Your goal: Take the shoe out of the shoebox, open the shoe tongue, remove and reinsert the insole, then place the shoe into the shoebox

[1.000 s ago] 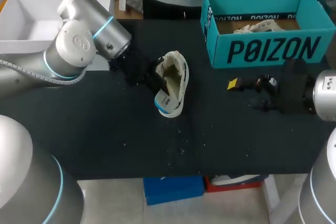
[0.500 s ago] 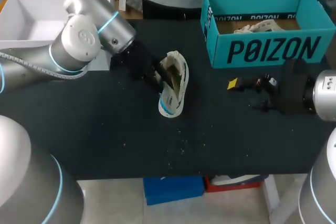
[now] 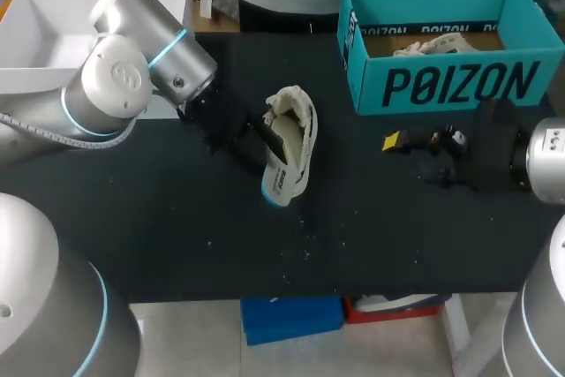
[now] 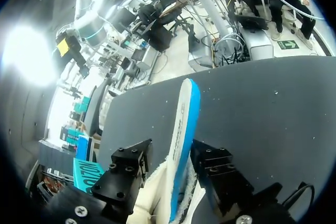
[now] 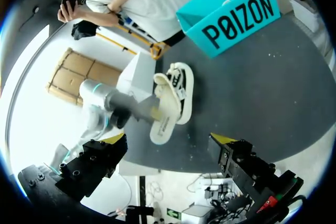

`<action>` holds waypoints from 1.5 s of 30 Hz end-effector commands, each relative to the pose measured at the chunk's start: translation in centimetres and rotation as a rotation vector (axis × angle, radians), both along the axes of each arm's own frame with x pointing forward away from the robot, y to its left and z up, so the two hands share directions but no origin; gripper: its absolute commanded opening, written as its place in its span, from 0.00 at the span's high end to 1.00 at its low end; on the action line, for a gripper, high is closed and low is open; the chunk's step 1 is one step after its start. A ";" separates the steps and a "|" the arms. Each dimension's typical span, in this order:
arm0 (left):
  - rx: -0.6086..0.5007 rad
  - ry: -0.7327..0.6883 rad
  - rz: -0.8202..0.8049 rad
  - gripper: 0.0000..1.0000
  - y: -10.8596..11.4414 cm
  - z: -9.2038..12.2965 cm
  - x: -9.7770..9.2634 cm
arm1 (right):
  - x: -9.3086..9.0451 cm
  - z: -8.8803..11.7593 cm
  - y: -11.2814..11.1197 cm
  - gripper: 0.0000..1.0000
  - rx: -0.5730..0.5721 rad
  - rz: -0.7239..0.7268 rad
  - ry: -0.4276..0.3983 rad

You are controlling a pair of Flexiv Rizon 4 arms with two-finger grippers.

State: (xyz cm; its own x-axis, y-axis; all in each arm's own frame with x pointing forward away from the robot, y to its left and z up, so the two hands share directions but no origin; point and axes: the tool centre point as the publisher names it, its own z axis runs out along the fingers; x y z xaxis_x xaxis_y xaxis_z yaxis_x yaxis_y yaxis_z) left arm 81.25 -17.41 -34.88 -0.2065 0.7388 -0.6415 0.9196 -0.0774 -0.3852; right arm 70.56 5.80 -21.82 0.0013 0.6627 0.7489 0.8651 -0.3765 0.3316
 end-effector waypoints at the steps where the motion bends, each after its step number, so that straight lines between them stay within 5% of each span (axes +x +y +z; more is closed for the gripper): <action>1: 0.002 -0.014 0.006 0.57 0.4 0.3 -1.0 | -0.1 0.1 -0.2 0.00 0.002 0.002 0.001; 4: -0.009 -0.014 -0.004 0.67 0.4 0.7 -1.4 | -0.1 0.1 -0.2 0.00 0.002 0.002 0.001; 6: 0.001 -0.004 -0.022 1.00 0.4 0.6 -1.6 | -0.1 0.1 -0.2 0.00 0.002 0.002 0.001; 16: -0.037 0.041 -0.030 1.00 0.0 0.0 -1.4 | -0.1 0.1 -0.2 0.00 0.002 0.002 0.001; 45: -0.115 0.036 0.043 1.00 -0.9 -1.6 5.4 | -0.1 0.1 -0.2 0.00 0.002 0.002 0.001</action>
State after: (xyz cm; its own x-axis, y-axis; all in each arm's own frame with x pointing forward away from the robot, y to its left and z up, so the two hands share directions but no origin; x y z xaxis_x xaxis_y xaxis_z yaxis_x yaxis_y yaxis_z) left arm 86.14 -18.13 -36.02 -0.2622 0.6509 -0.7124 0.9097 -0.0796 -0.4076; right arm 70.55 5.80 -21.82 0.0013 0.6626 0.7490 0.8651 -0.3765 0.3316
